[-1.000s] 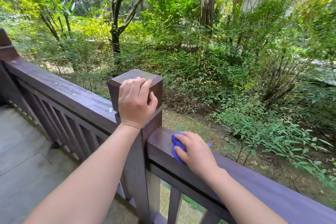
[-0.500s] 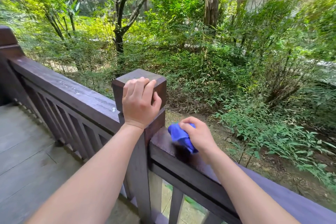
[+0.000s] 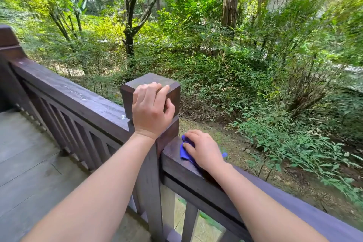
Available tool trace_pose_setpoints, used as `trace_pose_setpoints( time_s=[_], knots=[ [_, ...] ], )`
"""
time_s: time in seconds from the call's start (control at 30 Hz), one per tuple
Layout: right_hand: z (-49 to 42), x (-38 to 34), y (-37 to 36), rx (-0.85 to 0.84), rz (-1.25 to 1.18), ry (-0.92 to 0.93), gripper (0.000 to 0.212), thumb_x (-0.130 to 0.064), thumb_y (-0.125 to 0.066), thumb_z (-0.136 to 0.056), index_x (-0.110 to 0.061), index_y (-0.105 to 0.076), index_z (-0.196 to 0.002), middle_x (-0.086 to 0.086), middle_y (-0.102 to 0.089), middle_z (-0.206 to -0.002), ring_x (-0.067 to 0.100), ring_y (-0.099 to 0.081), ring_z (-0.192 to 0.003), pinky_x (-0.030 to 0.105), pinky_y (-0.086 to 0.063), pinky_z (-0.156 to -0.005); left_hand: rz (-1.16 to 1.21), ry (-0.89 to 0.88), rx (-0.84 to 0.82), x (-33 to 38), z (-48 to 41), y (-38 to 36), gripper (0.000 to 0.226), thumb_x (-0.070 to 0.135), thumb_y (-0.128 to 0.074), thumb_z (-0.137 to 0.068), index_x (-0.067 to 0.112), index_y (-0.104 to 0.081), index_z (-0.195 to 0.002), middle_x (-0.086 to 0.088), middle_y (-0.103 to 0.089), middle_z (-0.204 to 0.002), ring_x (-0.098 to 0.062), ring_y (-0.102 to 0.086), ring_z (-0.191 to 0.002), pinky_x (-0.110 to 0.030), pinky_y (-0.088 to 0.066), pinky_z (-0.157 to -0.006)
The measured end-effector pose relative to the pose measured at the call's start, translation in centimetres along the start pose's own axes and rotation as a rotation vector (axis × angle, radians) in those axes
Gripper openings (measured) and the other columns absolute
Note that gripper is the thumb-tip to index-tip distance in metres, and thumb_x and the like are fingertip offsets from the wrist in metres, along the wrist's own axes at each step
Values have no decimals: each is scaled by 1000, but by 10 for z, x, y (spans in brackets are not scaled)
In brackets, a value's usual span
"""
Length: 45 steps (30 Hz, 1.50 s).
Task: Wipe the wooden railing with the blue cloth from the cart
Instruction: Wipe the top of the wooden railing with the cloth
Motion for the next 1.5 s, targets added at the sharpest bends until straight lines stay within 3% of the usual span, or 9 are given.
trace_pose_setpoints(
  time_s=[0.07, 0.17, 0.33, 0.43, 0.6, 0.83, 1.03, 1.3, 1.5],
  knots=[
    [1, -23, -15, -3, 53, 25, 33, -35, -61, -84, -18, -64, -111, 0, -61, -122, 30, -54, -103, 36, -43, -89, 2, -4, 4, -1, 1, 0, 24, 10, -62, -83, 6, -73, -104, -15, -69, -101, -40, -65, -98, -48, -45, -99],
    [19, -49, -28, -74, 59, 282, 36, -35, -61, -81, -15, -64, -110, 5, -60, -124, 29, -54, -107, 37, -43, -93, -1, -5, 11, -2, 0, 0, 24, 10, -62, -83, 6, -73, -103, -15, -69, -101, -39, -65, -97, -47, -44, -99],
    [-7, -15, -19, -12, 29, -33, 31, -32, -59, -83, -23, -66, -111, -3, -64, -117, 28, -55, -103, 35, -46, -90, 1, 0, -2, -1, 2, 0, 24, 9, -62, -82, 7, -74, -103, -15, -69, -100, -40, -65, -96, -48, -46, -97],
    [15, -41, -26, 7, 66, 82, 26, -27, -60, -78, -18, -67, -102, 1, -65, -114, 31, -58, -95, 40, -48, -84, 5, 0, 12, -4, 1, 0, 22, 9, -63, -82, 8, -74, -102, -15, -69, -99, -39, -66, -95, -48, -46, -97],
    [44, -34, -12, -16, -15, 163, 29, -29, -60, -83, -21, -66, -110, -2, -63, -120, 26, -57, -100, 35, -45, -91, 16, 12, -4, -7, 2, -1, 23, 9, -62, -83, 8, -74, -103, -15, -69, -101, -38, -65, -98, -48, -46, -99],
    [83, -13, 19, 96, -71, 31, 25, -18, -66, -76, -25, -68, -100, -8, -66, -109, 26, -60, -92, 39, -48, -80, 49, 78, -208, -4, -1, 5, 27, 16, -58, -87, 8, -70, -110, -15, -66, -109, -38, -60, -102, -48, -41, -105],
    [85, -40, 40, 96, -203, -2, 30, -15, -61, -68, -29, -69, -94, -14, -67, -95, 15, -61, -87, 29, -49, -75, 187, 178, -326, 15, 15, 54, 39, 18, -58, -86, 4, -64, -123, -17, -59, -128, -33, -49, -126, -53, -39, -110],
    [35, -106, 47, 84, -302, 156, 32, -20, -62, -71, -28, -70, -101, -15, -66, -101, 11, -61, -93, 32, -50, -80, -113, 324, -532, -40, 79, 130, 54, 34, -46, -86, 9, -56, -134, -17, -53, -139, -38, -43, -136, -61, -32, -113],
    [11, -160, 19, 43, -302, 228, 32, -17, -63, -72, -27, -70, -102, -14, -65, -103, 12, -61, -94, 32, -50, -81, -254, 430, -712, -111, 102, 157, 67, 44, -37, -86, 15, -44, -146, -13, -48, -147, -32, -36, -142, -54, -28, -118]
  ],
)
Point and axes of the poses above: each hand's wrist, its own z-axis away from the middle knuckle, its own y-axis out of the back of the hand, x = y × z, the point moved 5 cm from there along -z, towards the middle knuckle
